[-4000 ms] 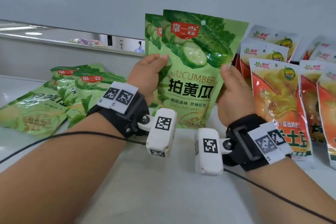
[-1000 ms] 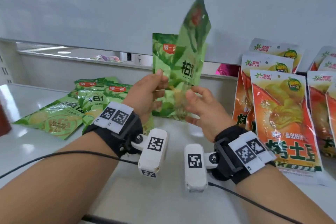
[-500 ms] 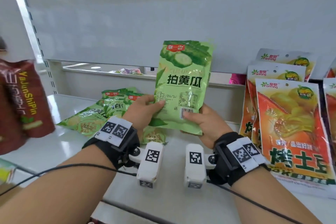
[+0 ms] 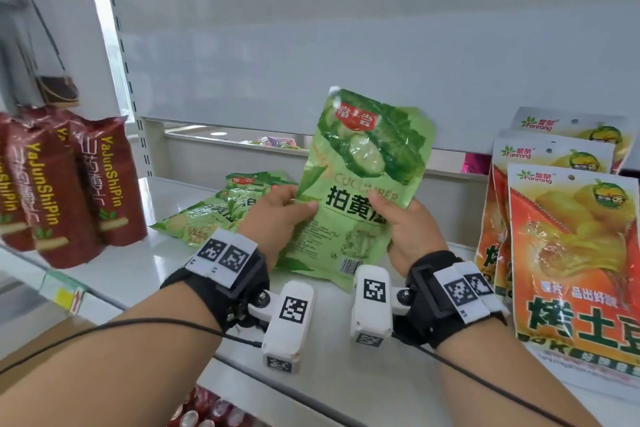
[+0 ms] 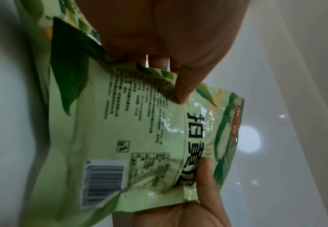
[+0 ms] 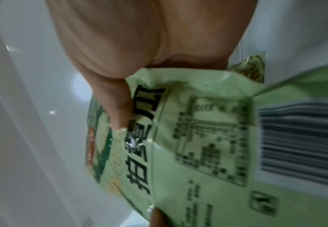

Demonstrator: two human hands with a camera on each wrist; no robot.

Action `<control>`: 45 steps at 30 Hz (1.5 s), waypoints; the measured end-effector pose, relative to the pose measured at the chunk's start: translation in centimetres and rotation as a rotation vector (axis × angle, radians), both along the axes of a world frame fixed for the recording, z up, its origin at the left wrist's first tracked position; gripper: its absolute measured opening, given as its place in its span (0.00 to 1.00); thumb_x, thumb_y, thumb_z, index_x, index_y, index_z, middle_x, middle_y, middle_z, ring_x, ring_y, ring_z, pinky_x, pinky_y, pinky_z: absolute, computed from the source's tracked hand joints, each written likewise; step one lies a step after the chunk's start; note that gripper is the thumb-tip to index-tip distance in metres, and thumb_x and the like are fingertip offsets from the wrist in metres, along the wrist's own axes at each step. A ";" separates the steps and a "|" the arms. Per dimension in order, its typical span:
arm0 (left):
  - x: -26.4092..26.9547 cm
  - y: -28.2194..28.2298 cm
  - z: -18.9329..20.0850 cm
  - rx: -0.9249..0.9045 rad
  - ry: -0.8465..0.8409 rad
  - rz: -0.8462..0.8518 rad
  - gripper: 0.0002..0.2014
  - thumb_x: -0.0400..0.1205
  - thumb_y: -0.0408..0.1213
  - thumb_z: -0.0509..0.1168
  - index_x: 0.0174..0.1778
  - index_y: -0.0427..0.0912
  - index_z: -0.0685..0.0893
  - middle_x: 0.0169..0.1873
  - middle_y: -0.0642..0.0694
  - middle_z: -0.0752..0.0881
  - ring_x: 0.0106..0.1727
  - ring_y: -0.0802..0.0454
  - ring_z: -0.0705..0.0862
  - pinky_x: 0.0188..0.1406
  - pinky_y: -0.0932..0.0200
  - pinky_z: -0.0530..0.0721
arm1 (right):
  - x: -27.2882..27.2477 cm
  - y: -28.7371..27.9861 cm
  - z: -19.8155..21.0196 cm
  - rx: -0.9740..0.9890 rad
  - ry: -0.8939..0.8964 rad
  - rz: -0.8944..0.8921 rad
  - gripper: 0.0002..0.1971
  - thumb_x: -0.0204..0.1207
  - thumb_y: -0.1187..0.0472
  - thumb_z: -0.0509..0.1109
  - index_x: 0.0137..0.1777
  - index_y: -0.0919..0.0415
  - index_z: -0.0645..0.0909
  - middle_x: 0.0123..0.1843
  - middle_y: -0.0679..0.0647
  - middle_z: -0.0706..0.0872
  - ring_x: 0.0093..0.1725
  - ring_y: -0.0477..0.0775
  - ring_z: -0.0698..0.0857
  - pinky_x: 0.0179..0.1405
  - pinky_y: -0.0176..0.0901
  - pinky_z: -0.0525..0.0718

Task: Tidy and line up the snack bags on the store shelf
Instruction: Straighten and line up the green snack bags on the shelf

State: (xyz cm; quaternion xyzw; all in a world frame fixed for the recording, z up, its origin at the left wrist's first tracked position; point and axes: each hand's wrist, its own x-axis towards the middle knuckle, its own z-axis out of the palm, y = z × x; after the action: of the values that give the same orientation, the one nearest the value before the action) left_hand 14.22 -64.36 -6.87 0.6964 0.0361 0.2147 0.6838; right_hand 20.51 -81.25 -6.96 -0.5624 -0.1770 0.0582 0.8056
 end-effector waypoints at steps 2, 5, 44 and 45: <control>-0.4 0.1 0.2 -0.025 0.013 -0.037 0.05 0.79 0.30 0.67 0.48 0.42 0.84 0.37 0.46 0.91 0.35 0.51 0.88 0.31 0.60 0.85 | -0.3 0.0 0.5 0.019 0.003 -0.013 0.65 0.34 0.38 0.84 0.75 0.66 0.69 0.69 0.63 0.81 0.70 0.65 0.77 0.72 0.70 0.70; -0.9 -0.1 1.1 -0.076 -0.033 -0.081 0.05 0.81 0.33 0.65 0.50 0.41 0.84 0.42 0.45 0.91 0.37 0.50 0.89 0.32 0.59 0.87 | -1.0 0.2 0.6 0.023 -0.004 0.054 0.73 0.32 0.37 0.84 0.79 0.67 0.60 0.77 0.66 0.71 0.75 0.66 0.71 0.74 0.70 0.67; -3.1 -0.7 2.5 0.189 0.063 0.191 0.22 0.81 0.40 0.68 0.71 0.51 0.75 0.55 0.52 0.85 0.58 0.50 0.81 0.65 0.47 0.77 | -3.4 0.0 2.8 -0.046 -0.064 -0.105 0.20 0.81 0.55 0.65 0.70 0.61 0.75 0.66 0.60 0.83 0.66 0.63 0.81 0.66 0.67 0.78; -2.9 -0.7 2.2 0.174 0.081 0.157 0.21 0.80 0.38 0.68 0.70 0.48 0.76 0.51 0.51 0.87 0.55 0.50 0.83 0.62 0.48 0.78 | -3.3 0.0 2.8 -0.034 -0.044 -0.086 0.19 0.80 0.57 0.66 0.69 0.62 0.76 0.64 0.60 0.85 0.63 0.63 0.83 0.65 0.67 0.79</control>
State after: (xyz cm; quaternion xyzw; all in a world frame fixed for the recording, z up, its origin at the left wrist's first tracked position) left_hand 11.30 -65.04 -4.67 0.7564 0.0993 0.2415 0.5998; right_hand 17.23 -81.30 -4.16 -0.5844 -0.1694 0.0144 0.7935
